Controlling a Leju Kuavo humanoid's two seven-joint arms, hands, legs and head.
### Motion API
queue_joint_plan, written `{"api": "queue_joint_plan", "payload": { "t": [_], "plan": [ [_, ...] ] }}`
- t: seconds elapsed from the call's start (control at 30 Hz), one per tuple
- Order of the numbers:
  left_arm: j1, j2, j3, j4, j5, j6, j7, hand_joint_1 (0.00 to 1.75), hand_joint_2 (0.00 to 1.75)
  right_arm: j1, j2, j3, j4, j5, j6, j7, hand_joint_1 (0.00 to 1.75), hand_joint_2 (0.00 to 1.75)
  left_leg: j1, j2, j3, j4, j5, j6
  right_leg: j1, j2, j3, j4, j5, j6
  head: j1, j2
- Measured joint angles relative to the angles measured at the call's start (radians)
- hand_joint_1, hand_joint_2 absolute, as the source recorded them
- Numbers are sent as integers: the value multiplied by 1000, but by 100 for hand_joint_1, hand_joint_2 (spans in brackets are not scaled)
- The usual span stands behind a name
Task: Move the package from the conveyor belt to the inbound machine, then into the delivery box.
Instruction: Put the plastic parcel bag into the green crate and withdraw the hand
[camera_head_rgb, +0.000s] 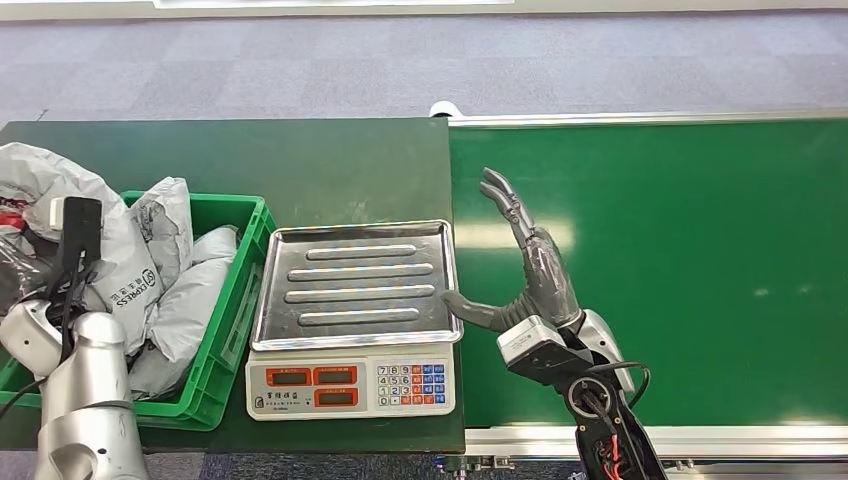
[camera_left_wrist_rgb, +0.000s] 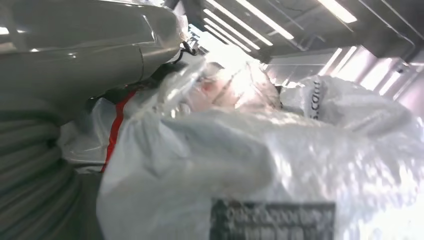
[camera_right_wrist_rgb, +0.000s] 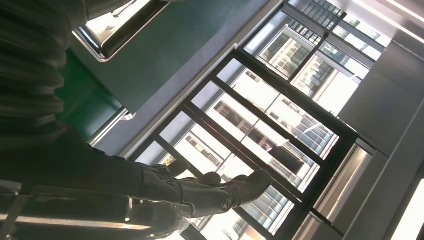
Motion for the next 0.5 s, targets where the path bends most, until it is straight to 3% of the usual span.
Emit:
{"api": "queue_joint_plan", "payload": {
  "t": [0.13, 0.3, 0.33, 0.47, 0.5],
  "plan": [
    [-20, 46, -50, 99, -50, -60, 99, 175, 175, -1, 0, 2, 0, -2, 4, 3, 0, 175, 0, 0, 0, 0, 0, 0, 0, 0, 0, 0, 0, 0, 0, 0],
    [-40, 74, -84, 168, -64, -71, 122, 173, 175, -1, 0, 2, 0, -3, 8, 4, 0, 175, 0, 0, 0, 0, 0, 0, 0, 0, 1, 0, 0, 0, 0, 0],
    [-42, 78, -88, 176, -65, -71, 123, 166, 175, -1, 0, 2, 0, -4, 9, 4, 0, 175, 0, 0, 0, 0, 0, 0, 0, 0, 1, 0, 0, 0, 0, 0],
    [-46, 87, -100, 196, -63, -72, 127, 0, 175, -1, 0, 2, 0, -4, 9, 6, 0, 175, 0, 0, 0, 0, 0, 0, 0, 0, 1, 0, 0, 0, 0, 0],
    [-46, 88, -103, 199, -60, -72, 128, 0, 175, -1, 0, 2, 0, -4, 9, 6, 0, 175, 0, 0, 0, 0, 0, 0, 0, 0, 1, 0, 0, 0, 0, 0]
  ]
}}
